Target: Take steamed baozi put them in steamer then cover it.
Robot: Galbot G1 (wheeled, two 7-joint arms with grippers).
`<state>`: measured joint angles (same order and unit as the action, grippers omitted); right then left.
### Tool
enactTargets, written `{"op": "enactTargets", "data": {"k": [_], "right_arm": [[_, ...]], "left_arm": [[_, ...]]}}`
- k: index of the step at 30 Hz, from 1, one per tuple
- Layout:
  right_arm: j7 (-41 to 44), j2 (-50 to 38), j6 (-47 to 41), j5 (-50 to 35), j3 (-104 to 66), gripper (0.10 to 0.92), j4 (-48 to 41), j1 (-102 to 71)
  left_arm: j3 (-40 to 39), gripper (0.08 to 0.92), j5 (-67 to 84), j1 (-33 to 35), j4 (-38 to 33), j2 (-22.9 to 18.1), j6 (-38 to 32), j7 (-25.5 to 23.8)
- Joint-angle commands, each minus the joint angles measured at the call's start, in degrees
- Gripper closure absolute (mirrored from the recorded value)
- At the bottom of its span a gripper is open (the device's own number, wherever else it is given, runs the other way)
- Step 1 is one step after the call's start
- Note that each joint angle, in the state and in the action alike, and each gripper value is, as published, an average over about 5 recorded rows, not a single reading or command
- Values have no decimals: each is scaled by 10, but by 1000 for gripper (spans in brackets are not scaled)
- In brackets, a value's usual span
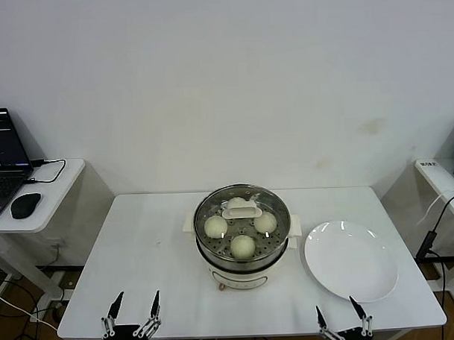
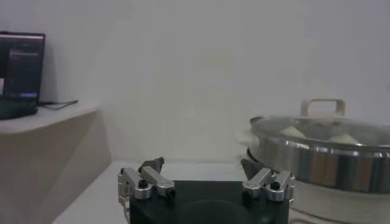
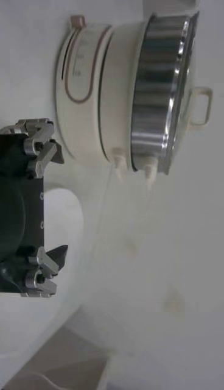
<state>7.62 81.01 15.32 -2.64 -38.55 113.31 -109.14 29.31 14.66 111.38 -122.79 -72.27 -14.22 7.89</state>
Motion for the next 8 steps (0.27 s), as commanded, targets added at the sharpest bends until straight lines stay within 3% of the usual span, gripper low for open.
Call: {"op": "enactTargets", "data": {"k": [1, 8], "right_arm": [[6, -6, -4, -11, 15, 203, 15, -18], [9, -7, -18, -13, 21, 203, 25, -23]], "left_arm": [[2, 177, 2, 27, 9, -9, -18, -11], [5, 177, 2, 33, 15, -4, -12, -16]]}}
